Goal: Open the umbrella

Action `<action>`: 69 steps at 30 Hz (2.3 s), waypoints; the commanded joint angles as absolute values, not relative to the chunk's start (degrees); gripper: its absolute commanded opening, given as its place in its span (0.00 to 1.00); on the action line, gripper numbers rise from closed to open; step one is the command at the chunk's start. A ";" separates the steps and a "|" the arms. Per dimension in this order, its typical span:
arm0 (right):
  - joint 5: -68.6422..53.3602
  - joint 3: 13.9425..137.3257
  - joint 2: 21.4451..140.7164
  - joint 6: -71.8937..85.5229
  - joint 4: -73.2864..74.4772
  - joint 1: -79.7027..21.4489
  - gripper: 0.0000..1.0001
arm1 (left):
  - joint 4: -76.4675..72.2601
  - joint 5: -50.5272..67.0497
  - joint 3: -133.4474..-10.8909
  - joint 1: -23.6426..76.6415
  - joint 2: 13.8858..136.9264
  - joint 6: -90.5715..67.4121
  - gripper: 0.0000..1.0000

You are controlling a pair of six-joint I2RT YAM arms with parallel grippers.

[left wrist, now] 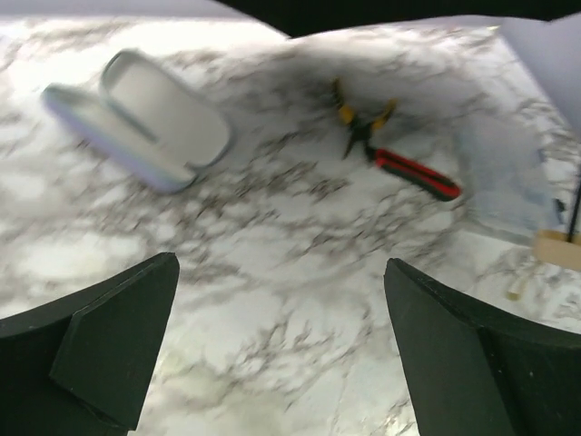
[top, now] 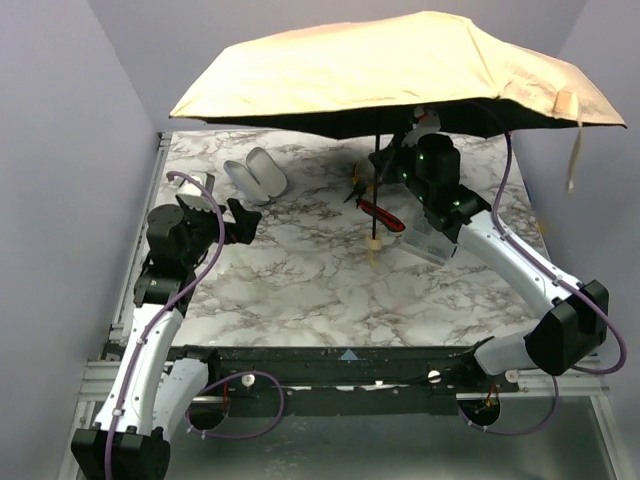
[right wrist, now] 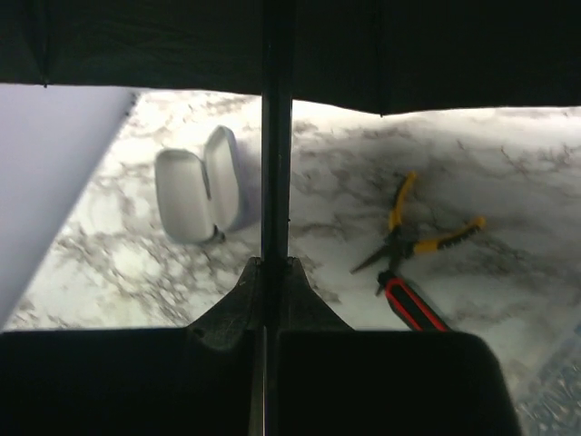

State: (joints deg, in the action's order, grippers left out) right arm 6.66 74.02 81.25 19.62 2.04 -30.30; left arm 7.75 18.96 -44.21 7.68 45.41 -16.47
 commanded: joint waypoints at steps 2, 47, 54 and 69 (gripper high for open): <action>5.51 67.44 77.35 16.57 -5.64 -30.45 0.00 | 21.19 17.23 -43.58 1.26 43.24 -12.29 0.99; -9.91 34.93 46.95 -9.43 11.29 -27.95 0.95 | 46.44 24.57 -37.53 -5.31 29.60 28.40 0.99; -8.82 29.53 31.75 -24.27 21.88 -27.95 0.97 | 42.74 13.78 -33.07 -5.32 24.90 30.08 0.98; 10.04 26.93 15.31 -31.11 29.20 -27.95 0.98 | 29.79 2.04 -22.94 -5.19 20.40 37.07 0.99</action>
State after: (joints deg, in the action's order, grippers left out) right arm 2.92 27.57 16.75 -30.06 27.16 -28.03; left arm 35.42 5.30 -23.59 -4.93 19.16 35.51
